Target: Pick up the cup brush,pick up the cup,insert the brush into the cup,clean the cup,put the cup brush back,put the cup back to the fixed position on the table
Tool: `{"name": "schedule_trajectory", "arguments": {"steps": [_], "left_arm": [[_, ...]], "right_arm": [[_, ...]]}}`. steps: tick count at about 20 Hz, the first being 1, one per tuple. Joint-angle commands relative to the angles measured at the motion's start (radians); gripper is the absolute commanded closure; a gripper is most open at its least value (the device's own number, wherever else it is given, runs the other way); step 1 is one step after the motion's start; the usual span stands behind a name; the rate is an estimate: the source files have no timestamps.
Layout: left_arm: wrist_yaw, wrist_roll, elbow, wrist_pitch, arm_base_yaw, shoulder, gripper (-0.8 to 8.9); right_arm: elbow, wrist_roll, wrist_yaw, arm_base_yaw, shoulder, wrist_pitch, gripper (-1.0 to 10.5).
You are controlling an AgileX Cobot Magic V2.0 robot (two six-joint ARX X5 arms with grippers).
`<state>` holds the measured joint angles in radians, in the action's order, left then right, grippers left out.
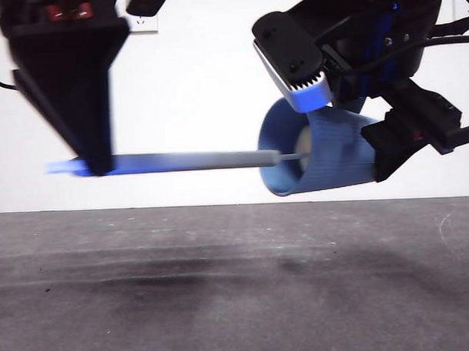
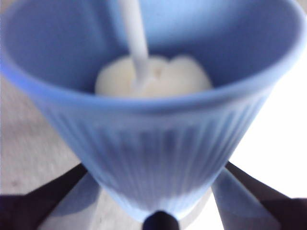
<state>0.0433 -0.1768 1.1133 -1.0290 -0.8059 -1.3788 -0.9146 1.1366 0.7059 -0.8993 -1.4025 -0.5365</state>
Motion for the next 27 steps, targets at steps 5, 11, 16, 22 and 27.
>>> {"name": "schedule_trajectory", "arguments": {"steps": [5,11,16,22,27], "left_arm": [[-0.127,0.005,0.002,-0.192,0.013,0.124,8.22],[-0.147,0.081,0.001,-0.352,0.035,0.311,8.22],[-0.148,0.185,-0.001,-0.363,0.035,0.458,8.22],[-0.193,0.384,-0.117,-0.127,0.035,0.499,8.22],[-0.164,0.543,-0.275,0.343,0.056,0.43,8.22]], "right_arm": [[0.001,-0.037,0.0,0.003,-0.008,0.004,9.6],[0.0,-0.11,0.001,0.003,-0.007,0.005,9.6],[0.0,-0.258,0.001,0.004,-0.001,0.013,9.6],[-0.017,-0.762,-0.059,0.011,0.098,0.035,9.6],[-0.018,-1.112,-0.227,0.014,0.292,0.068,9.6]]}}
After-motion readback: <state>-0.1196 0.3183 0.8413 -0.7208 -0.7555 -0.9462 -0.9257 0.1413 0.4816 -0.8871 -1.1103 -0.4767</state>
